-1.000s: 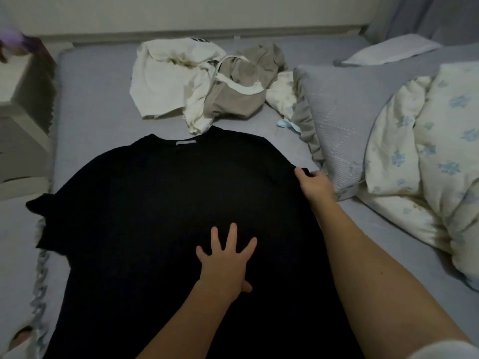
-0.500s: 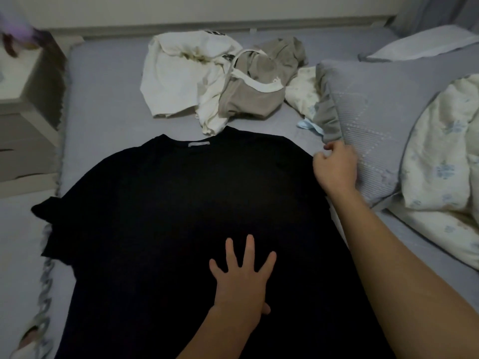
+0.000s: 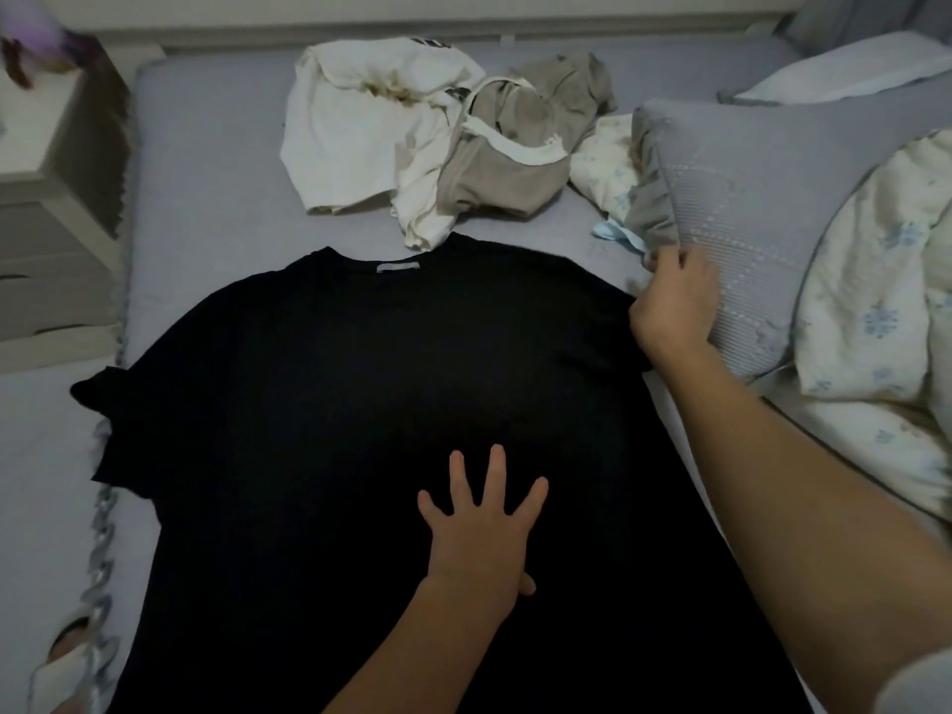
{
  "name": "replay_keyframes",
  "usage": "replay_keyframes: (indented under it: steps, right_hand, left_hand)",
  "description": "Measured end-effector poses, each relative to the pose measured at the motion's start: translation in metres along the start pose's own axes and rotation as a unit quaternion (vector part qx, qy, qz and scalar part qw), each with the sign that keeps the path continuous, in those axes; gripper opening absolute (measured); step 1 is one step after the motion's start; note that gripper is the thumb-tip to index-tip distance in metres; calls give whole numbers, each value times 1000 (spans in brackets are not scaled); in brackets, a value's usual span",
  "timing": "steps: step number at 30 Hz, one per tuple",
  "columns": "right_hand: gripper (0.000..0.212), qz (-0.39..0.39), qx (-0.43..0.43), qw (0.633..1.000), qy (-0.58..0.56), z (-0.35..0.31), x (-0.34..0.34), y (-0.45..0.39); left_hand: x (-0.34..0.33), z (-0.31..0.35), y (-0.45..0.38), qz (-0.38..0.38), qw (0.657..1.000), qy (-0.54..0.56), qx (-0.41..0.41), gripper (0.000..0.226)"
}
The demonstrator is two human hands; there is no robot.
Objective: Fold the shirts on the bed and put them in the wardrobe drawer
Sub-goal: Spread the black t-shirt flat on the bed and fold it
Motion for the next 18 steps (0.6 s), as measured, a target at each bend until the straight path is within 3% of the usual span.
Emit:
replay_keyframes:
  steps: [3,5,8,11,13,14,18]
  right_hand:
    - [49,65,84,993,-55,-23,-6,41]
    - [54,-8,141,987,-77,-35,-25,86]
    - [62,-123,179,976,16,-36,-61,145]
    - [65,-150,159,974,61,-33,-74,140]
    - [66,-173,150,969,96,-36,-72,130]
    - [66,-182,137,967,113,-40,-70,130]
    - [70,-183,93,975,86,-81,-52,152]
  left_hand:
    - [5,2,3,8,1000,-6,0,113]
    - [9,8,9,14,1000,-6,-7,112]
    - [8,-3,20,44,997,33,-62,99]
    - [15,-55,34,204,970,99,-85,69]
    - [23,-110,45,323,942,89,-9,56]
    - [28,-141,50,344,933,83,61,56]
    - [36,-259,66,302,886,142,322,65]
Point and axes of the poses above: each hand's wrist, its own y-axis away from the middle knuckle, its own x-axis out of the back of the hand, z = x × y, the point moved 1 cm from there along -y, towards the middle knuckle
